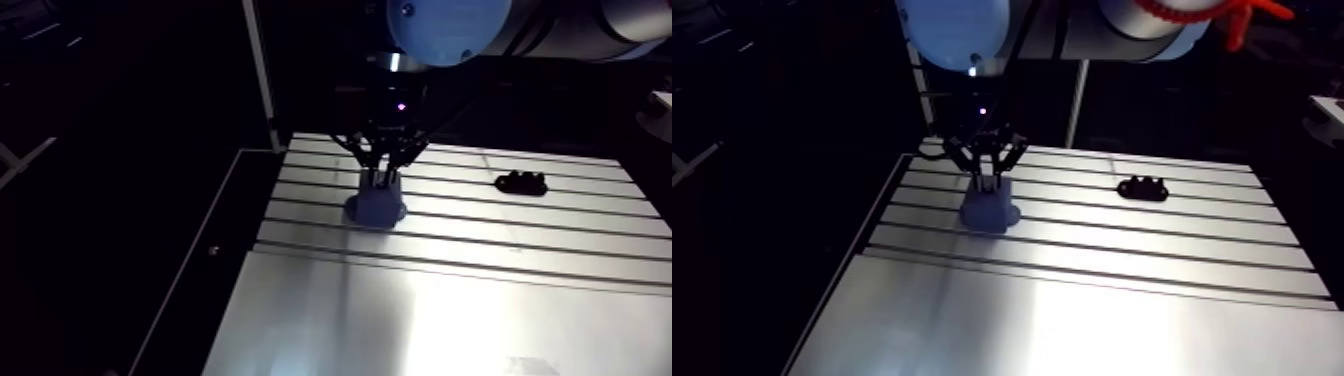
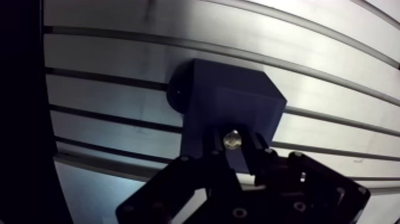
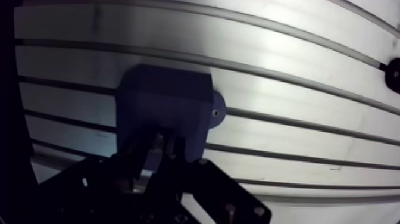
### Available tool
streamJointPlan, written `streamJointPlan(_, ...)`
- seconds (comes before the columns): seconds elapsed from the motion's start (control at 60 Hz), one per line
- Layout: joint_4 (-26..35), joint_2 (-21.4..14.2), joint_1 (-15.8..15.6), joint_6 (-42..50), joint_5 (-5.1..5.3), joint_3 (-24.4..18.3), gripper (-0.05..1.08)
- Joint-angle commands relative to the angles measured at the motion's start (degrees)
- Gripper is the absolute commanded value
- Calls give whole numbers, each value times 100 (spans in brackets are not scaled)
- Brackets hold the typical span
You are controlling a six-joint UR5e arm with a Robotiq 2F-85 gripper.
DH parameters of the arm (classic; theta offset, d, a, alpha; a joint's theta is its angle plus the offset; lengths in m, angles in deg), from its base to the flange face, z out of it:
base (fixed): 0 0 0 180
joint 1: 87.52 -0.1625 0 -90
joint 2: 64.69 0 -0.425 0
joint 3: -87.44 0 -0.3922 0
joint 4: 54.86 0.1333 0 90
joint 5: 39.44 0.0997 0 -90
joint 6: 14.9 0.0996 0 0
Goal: Pick up the M10 bolt and insert it into the hex recess until seated.
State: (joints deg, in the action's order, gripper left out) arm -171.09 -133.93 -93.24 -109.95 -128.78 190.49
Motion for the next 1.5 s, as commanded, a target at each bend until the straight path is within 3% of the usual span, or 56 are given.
streamJointPlan(0.017, 0, 3, -8, 0, -7, 0, 68)
streamJointPlan(0.767, 9, -6, -8, -69, -17, -17, 77)
streamJointPlan(1.5, 88, -6, -52, -447, -51, -61, 77)
